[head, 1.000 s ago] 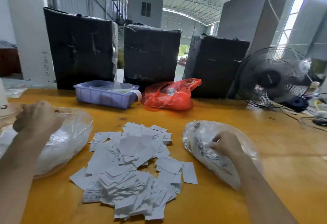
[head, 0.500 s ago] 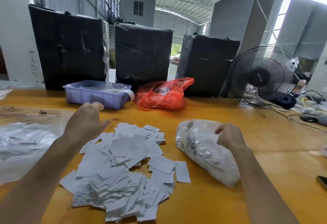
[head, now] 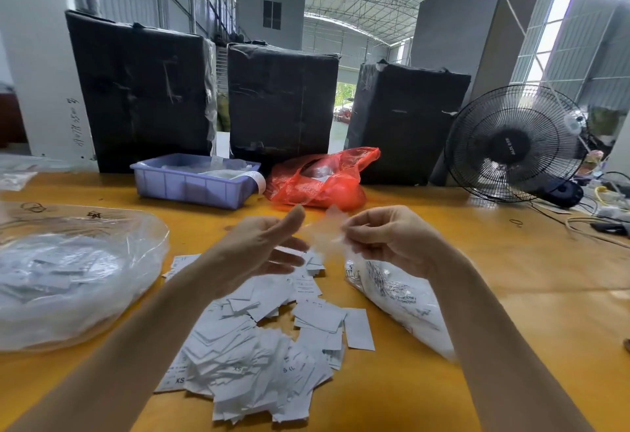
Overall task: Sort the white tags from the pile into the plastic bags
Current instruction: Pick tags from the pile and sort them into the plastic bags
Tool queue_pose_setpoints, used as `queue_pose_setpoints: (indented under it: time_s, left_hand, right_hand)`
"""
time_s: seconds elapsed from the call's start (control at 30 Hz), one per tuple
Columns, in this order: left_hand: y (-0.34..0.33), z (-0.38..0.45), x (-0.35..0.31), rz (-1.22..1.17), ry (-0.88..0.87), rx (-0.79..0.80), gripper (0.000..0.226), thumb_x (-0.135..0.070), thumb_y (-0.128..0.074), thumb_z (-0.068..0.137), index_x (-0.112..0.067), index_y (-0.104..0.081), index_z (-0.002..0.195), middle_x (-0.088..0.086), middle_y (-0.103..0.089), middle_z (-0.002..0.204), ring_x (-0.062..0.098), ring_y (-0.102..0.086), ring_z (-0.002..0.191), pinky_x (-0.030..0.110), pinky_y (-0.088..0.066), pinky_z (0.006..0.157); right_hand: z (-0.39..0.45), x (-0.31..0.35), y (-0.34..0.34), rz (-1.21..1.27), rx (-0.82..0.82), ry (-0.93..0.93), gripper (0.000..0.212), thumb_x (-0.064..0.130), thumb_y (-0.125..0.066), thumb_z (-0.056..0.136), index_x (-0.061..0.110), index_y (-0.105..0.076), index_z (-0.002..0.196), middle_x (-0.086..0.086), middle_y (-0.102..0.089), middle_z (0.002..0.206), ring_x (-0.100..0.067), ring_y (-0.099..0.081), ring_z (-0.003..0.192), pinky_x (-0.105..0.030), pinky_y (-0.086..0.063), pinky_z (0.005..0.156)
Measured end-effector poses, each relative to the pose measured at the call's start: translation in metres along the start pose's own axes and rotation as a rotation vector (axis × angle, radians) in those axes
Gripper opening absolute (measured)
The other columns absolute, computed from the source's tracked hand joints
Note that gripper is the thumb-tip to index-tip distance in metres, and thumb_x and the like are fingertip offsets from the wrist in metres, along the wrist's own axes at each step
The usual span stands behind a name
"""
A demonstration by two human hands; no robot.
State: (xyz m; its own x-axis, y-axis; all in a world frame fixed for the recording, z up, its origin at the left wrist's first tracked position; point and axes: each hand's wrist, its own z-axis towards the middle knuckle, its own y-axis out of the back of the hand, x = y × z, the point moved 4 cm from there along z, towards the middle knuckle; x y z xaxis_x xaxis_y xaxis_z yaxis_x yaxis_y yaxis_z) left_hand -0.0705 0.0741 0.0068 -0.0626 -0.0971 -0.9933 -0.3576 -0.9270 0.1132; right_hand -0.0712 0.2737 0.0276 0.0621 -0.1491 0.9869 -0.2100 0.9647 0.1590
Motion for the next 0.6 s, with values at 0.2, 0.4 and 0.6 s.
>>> queue_pose_setpoints:
  time_s: [0.2, 0.4, 0.6]
  left_hand:
    - [-0.015, -0.004, 0.008, -0.043, 0.083, 0.037, 0.043, -0.027, -0.077, 0.063, -0.003, -0.068, 0.097, 0.011, -0.075, 0.084, 0.019, -0.072, 0.074, 0.023, -0.057, 0.062]
    - [-0.004, 0.000, 0.017, 0.027, 0.089, -0.138, 0.016, 0.005, -0.074, 0.071, 0.003, -0.067, 0.086, 0.017, -0.071, 0.076, 0.019, -0.071, 0.063, 0.021, -0.056, 0.057]
    - [0.007, 0.001, 0.016, -0.020, 0.085, -0.170, 0.010, 0.001, -0.073, 0.074, 0.000, -0.069, 0.084, 0.015, -0.073, 0.075, 0.016, -0.070, 0.063, 0.021, -0.057, 0.058]
  right_hand:
    - [0.007, -0.007, -0.033, -0.104, 0.099, -0.008, 0.012, -0.004, -0.067, 0.080, 0.006, -0.073, 0.078, -0.008, -0.070, 0.070, -0.012, -0.066, 0.062, -0.018, -0.053, 0.058]
    - [0.008, -0.011, -0.029, -0.142, 0.018, -0.034, 0.009, 0.007, -0.077, 0.070, 0.009, -0.073, 0.077, -0.002, -0.069, 0.064, -0.008, -0.064, 0.058, -0.017, -0.051, 0.056]
    - [0.002, -0.015, 0.058, -0.439, -0.452, -0.112, 0.014, 0.009, -0.075, 0.077, -0.001, -0.070, 0.070, -0.008, -0.066, 0.057, -0.009, -0.057, 0.044, -0.021, -0.052, 0.048]
